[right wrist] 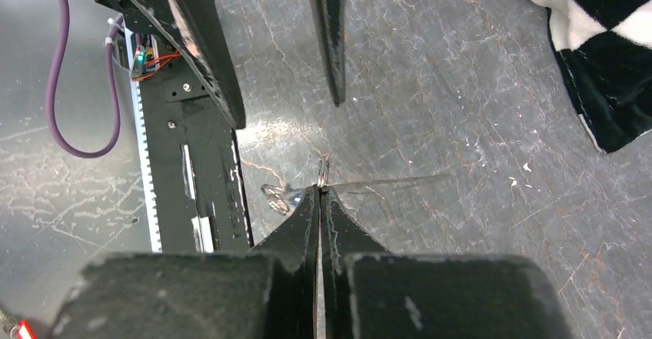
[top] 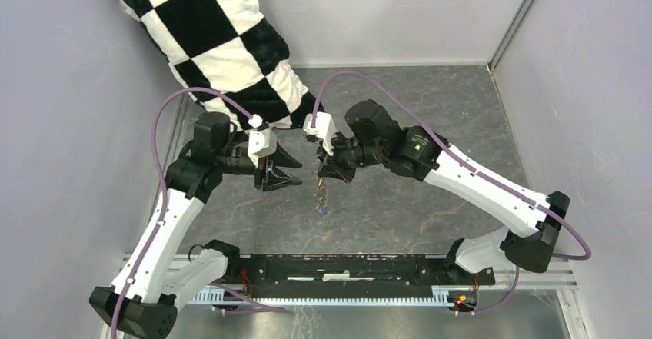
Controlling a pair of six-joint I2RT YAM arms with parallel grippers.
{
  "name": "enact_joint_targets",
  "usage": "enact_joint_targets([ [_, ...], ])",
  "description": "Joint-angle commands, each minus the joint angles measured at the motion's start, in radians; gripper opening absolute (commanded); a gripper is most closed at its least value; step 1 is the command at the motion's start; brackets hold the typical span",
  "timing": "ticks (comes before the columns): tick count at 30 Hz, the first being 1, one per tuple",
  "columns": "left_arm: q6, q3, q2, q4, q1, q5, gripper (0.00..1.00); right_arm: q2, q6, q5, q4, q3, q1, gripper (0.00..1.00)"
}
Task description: Put the keys on the keyring
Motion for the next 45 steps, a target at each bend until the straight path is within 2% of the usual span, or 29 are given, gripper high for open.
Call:
enact_joint_targets([
  [1,0.094,0.024,0.014,-0.011,-0.012,0.024,0.53,0.037,-0.045,0.019,-0.061,0.125,0.025,0.00],
  [9,0.138,0.040,0.042,-0.015,-0.034,0.005,0.51,0.112,-0.059,0.011,-0.130,0.249,0.065,0.00],
  [11,0.137,0.040,0.038,-0.012,-0.036,0.009,0.46,0.127,-0.063,0.012,-0.145,0.271,0.070,0.00],
  [16,0.129,0.038,0.022,-0.009,-0.040,0.018,0.26,0.158,-0.077,0.015,-0.188,0.320,0.080,0.00],
  [17,0.128,0.037,0.017,-0.009,-0.040,0.021,0.25,0.166,-0.080,0.019,-0.198,0.329,0.080,0.00],
  [26,0.229,0.061,0.011,-0.132,-0.047,0.008,0.31,0.178,-0.089,0.042,-0.216,0.340,0.091,0.00],
  [30,0.229,0.064,0.026,-0.132,-0.053,-0.001,0.28,0.187,-0.088,0.031,-0.214,0.353,0.098,0.00],
  [35,0.251,0.059,0.033,-0.132,-0.060,-0.020,0.28,0.194,-0.088,0.023,-0.213,0.360,0.104,0.00],
  [40,0.256,0.075,0.039,-0.132,-0.061,-0.022,0.20,0.202,-0.091,0.020,-0.215,0.357,0.107,0.00],
  [45,0.241,0.089,0.029,-0.132,-0.064,-0.013,0.23,0.203,-0.096,0.030,-0.220,0.353,0.107,0.00],
])
